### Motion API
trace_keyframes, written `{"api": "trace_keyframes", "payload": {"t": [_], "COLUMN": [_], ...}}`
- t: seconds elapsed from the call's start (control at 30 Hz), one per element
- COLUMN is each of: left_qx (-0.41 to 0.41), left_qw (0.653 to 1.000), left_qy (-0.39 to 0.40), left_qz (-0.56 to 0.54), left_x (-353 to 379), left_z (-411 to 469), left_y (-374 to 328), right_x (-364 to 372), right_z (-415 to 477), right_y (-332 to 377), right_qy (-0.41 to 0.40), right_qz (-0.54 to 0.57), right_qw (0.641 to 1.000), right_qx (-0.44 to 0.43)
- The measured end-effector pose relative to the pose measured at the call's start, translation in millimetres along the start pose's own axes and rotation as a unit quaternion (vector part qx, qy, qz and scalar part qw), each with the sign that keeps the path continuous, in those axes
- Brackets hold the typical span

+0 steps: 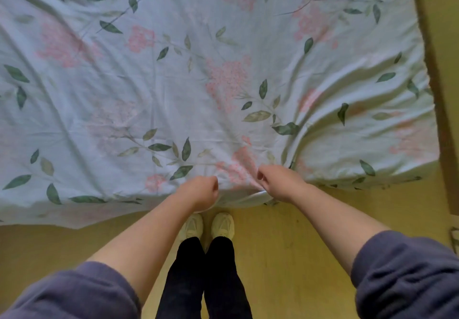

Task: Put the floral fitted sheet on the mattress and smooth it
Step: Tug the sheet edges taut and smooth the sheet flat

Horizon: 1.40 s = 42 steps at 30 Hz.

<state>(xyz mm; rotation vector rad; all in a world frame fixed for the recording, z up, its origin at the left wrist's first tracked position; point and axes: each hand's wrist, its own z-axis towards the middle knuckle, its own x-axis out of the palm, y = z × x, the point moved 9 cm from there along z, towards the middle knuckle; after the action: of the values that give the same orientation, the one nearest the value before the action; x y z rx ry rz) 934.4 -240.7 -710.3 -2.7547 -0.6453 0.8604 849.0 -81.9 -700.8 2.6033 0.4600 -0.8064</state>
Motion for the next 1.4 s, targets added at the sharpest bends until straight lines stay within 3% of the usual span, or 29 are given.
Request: {"api": "trace_keyframes", "payload": {"t": [0.23, 0.47, 0.63, 0.87, 1.17, 1.4], "left_qx": [0.075, 0.121, 0.114, 0.089, 0.088, 0.032], "left_qw": [0.974, 0.909, 0.866, 0.802, 0.807, 0.784], "left_qy": [-0.191, -0.356, -0.422, -0.496, -0.484, -0.525], "left_qz": [-0.097, -0.179, -0.243, -0.319, -0.325, -0.329], "left_x": [-173.3, -285.0, -291.4, -266.4, -256.7, -225.7], "left_z": [-129.9, -248.4, -271.6, -281.9, -251.3, -228.2], "left_y": [-72.0, -133.2, -182.6, -253.8, -300.5, -341.8], "right_x": [-182.2, -319.5, -367.4, -389.8, -389.9, -397.6], "right_z": [-131.8, -241.8, -285.4, -324.3, -335.8, -330.8], "right_y": [70.2, 96.6, 60.1, -3.1, -69.2, -130.6], "right_qy": [-0.259, -0.367, -0.401, -0.376, -0.393, -0.377], "right_qz": [0.09, 0.156, 0.162, 0.132, 0.135, 0.106], "right_qw": [0.96, 0.908, 0.883, 0.885, 0.881, 0.882], "right_qx": [-0.046, -0.13, -0.185, -0.24, -0.226, -0.262]}}
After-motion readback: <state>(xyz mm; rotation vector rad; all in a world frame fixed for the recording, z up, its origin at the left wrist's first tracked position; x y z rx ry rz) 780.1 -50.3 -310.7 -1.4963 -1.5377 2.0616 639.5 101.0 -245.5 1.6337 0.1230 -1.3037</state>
